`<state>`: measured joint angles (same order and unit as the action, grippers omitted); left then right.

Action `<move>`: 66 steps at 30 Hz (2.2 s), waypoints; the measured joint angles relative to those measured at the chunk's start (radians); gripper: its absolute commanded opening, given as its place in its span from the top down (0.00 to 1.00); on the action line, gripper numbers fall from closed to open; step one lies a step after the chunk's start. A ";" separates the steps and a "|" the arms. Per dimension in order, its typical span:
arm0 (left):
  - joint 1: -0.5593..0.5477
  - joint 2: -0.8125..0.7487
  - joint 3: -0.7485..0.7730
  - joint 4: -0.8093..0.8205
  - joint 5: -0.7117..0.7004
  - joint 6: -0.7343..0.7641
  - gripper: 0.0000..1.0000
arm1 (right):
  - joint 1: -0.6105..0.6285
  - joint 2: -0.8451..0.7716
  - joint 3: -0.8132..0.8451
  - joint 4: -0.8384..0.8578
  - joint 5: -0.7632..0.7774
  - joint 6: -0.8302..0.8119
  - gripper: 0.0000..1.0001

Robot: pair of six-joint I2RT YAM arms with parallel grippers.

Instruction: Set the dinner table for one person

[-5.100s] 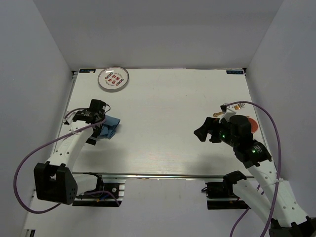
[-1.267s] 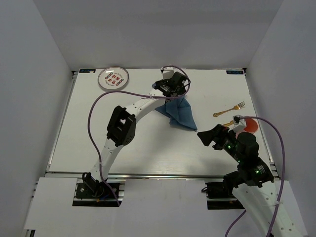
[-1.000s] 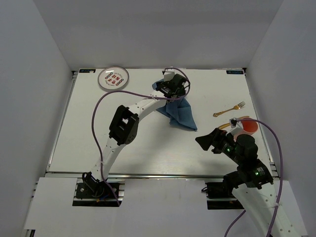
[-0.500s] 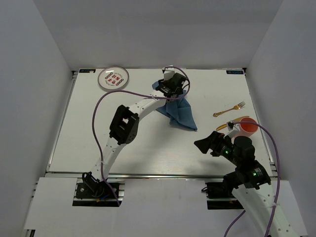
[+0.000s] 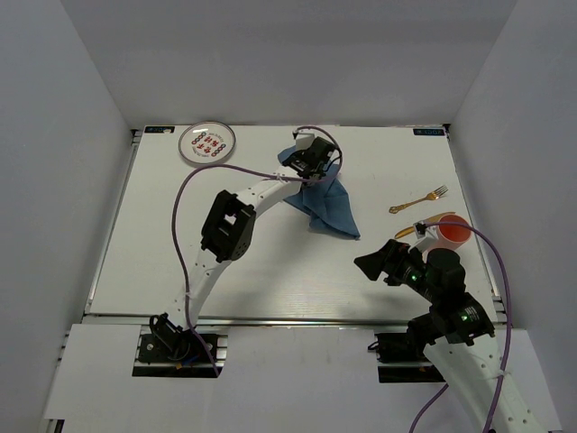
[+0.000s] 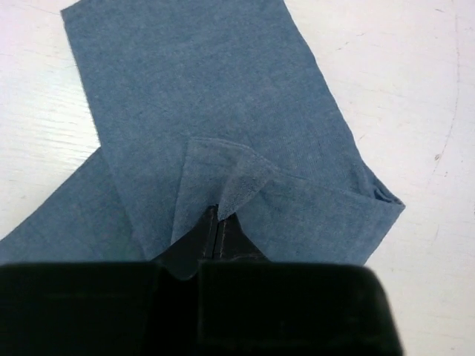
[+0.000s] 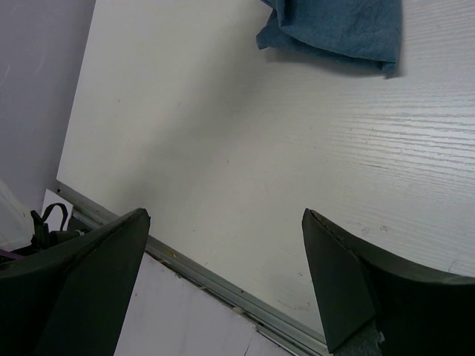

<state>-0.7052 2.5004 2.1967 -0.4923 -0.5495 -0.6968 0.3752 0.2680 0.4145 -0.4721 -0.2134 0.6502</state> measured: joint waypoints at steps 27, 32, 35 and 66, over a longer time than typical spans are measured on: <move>-0.016 -1.398 -1.064 -0.052 -0.322 -0.423 1.00 | 0.008 0.708 -0.238 0.998 -0.445 0.131 0.11; -0.011 -1.470 -1.133 -0.344 -0.399 -0.700 1.00 | 0.028 0.872 -0.178 1.035 -0.463 0.141 0.11; -0.005 -1.507 -1.141 -0.549 -0.426 -0.883 1.00 | 0.039 0.933 -0.161 1.047 -0.443 0.150 0.11; -0.004 -1.584 -1.082 -0.843 -0.525 -1.104 1.00 | 0.309 1.536 0.335 0.867 -0.027 0.333 1.00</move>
<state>-0.7090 0.9165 1.1145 -1.3357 -1.0740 -1.8011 0.6846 1.8038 0.7490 0.3950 -0.2405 0.9829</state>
